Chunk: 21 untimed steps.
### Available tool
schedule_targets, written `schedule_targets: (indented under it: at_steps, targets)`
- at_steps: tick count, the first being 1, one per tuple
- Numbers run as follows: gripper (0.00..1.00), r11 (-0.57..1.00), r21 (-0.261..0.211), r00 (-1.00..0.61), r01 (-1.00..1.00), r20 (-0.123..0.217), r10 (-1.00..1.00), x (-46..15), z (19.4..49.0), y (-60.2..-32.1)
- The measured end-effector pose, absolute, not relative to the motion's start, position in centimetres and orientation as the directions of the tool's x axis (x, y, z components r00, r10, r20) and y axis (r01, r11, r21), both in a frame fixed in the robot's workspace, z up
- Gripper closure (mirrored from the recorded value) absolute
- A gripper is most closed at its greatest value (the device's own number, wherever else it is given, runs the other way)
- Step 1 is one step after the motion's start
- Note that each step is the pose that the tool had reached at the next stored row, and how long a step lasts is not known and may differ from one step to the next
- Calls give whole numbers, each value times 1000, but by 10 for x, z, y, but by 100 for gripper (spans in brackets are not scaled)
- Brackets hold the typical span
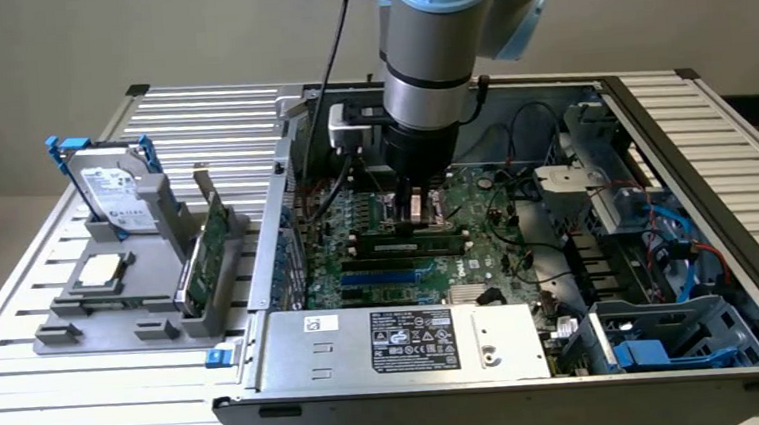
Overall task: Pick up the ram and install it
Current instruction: 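Press down the ram until it locks into place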
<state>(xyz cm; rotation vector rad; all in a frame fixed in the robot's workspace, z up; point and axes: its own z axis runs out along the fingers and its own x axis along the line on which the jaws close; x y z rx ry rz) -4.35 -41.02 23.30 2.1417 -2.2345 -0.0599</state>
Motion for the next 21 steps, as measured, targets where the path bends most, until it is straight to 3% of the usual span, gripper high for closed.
schedule_targets:
  at_steps: [21]
  targets:
    - [89, 43, 60, -42, -997, 9, -999, -44, 226, -410]
